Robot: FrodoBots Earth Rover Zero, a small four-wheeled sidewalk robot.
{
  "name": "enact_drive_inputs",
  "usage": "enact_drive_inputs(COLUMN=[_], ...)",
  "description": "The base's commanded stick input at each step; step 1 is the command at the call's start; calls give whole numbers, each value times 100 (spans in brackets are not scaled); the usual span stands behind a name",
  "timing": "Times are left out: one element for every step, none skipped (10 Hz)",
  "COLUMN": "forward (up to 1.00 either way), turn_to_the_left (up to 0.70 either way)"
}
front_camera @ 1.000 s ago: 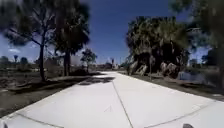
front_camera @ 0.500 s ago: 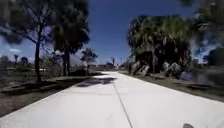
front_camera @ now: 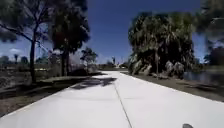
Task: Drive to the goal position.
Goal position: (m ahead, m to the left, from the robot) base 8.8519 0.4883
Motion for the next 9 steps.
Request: enact_drive_inputs(forward=[70,70,70,70,70,70,70,70,70], turn_to_the_left=[0,0,0,0,0,0,0,0,0])
